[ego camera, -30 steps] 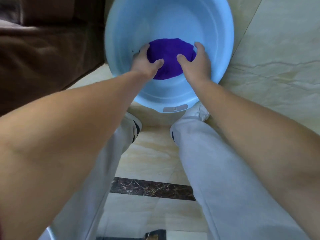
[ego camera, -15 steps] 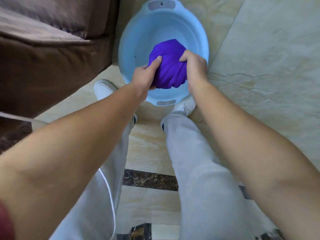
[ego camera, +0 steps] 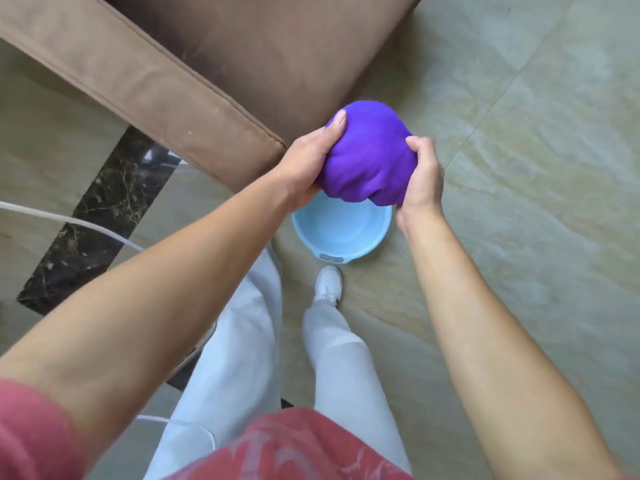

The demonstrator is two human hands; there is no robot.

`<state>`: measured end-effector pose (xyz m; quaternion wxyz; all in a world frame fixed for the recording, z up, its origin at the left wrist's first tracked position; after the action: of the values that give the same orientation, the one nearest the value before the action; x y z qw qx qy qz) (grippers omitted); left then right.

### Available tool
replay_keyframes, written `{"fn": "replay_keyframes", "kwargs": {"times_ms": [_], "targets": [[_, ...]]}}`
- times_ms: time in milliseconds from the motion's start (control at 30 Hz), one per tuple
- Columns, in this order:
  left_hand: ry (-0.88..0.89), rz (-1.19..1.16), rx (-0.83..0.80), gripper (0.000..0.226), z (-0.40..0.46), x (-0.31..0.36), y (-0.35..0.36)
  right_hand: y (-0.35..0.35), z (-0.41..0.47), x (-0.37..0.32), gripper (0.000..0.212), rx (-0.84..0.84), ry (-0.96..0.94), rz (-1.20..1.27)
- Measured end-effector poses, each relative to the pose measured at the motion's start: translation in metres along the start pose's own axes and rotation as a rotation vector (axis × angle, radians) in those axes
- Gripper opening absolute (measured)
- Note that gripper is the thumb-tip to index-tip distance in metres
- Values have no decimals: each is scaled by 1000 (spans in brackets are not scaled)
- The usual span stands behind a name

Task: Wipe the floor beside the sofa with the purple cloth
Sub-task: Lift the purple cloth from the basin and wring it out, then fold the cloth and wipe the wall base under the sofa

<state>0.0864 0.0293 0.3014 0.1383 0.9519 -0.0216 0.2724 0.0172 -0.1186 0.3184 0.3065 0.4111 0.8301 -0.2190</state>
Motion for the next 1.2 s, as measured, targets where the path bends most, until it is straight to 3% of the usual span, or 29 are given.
{"fn": "replay_keyframes", "kwargs": {"times_ms": [67,167,267,433,533,667,800,933,1033,1100,1200], "targets": [[25,-52,31,55,-21,20,-16,18,-17,-9,21,-130,-4,42],[92,-122,140,55,-53,52,-64,68,-59,-15,61,-370,47,53],[166,-129,232,59,-75,76,-125,130,-103,-5,59,-533,23,-64],[204,-218,408,58,-103,105,-262,248,-167,34,50,-527,-47,-177],[139,-99,516,66,-120,110,-347,321,-208,64,45,-572,-129,-293],[-9,82,559,49,-143,119,-454,411,-253,108,44,-696,-162,-382],[-34,-264,445,65,-144,145,-528,493,-288,144,44,-777,-97,-366],[141,-585,542,51,-124,183,-586,561,-300,176,43,-810,32,-404],[180,-706,628,94,-100,207,-636,615,-294,193,42,-776,51,-440],[191,-726,714,109,-75,224,-674,665,-281,209,40,-775,57,-466],[176,-688,754,82,-21,233,-717,725,-254,239,39,-778,39,-495]]}}
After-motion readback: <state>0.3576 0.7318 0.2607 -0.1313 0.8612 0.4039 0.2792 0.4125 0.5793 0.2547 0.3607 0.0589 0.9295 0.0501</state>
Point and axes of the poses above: each hand's wrist, its own z-axis towards the middle knuckle, its own y-axis out of the palm, x = y × z, the point moved 4 cm from there along z, towards the middle knuckle, and after that the axes turned 10 degrees about x, right-handed, at the moved point
